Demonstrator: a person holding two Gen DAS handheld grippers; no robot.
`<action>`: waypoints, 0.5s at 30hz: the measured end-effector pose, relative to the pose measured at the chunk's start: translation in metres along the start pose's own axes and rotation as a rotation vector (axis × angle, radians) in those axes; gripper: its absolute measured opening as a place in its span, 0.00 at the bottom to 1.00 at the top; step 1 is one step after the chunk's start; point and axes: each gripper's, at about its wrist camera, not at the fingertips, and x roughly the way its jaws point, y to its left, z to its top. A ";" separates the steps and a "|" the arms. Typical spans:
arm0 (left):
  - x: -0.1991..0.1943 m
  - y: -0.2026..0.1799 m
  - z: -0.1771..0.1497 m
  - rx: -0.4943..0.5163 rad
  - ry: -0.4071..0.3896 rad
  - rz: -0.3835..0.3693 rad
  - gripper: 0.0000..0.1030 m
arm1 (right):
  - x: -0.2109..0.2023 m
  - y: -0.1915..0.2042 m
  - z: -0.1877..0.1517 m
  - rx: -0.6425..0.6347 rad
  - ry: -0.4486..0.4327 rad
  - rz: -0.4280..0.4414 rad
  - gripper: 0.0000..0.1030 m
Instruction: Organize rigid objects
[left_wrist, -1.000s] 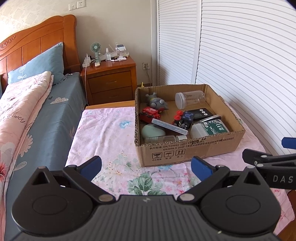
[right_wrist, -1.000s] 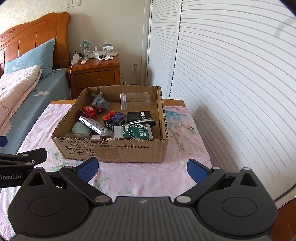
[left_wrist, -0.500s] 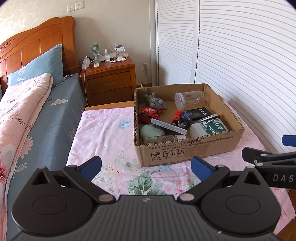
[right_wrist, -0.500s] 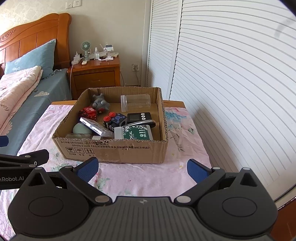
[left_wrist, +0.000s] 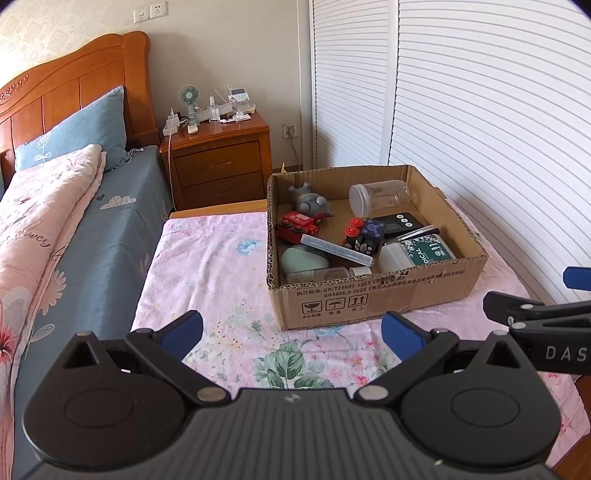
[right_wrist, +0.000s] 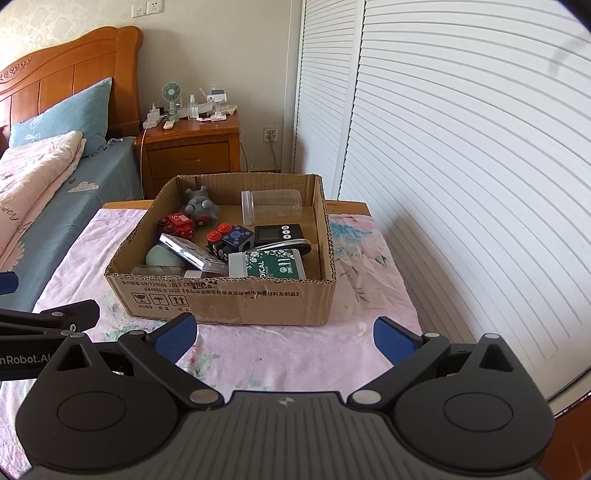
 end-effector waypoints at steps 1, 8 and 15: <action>0.000 0.000 0.000 0.000 0.000 -0.001 0.99 | 0.000 0.000 0.000 0.000 0.000 0.000 1.00; 0.000 0.000 0.000 0.000 0.000 0.000 0.99 | -0.001 0.000 0.000 0.000 -0.001 0.000 1.00; -0.001 0.000 -0.001 0.001 0.000 0.000 0.99 | -0.001 0.001 0.000 0.000 -0.002 0.004 1.00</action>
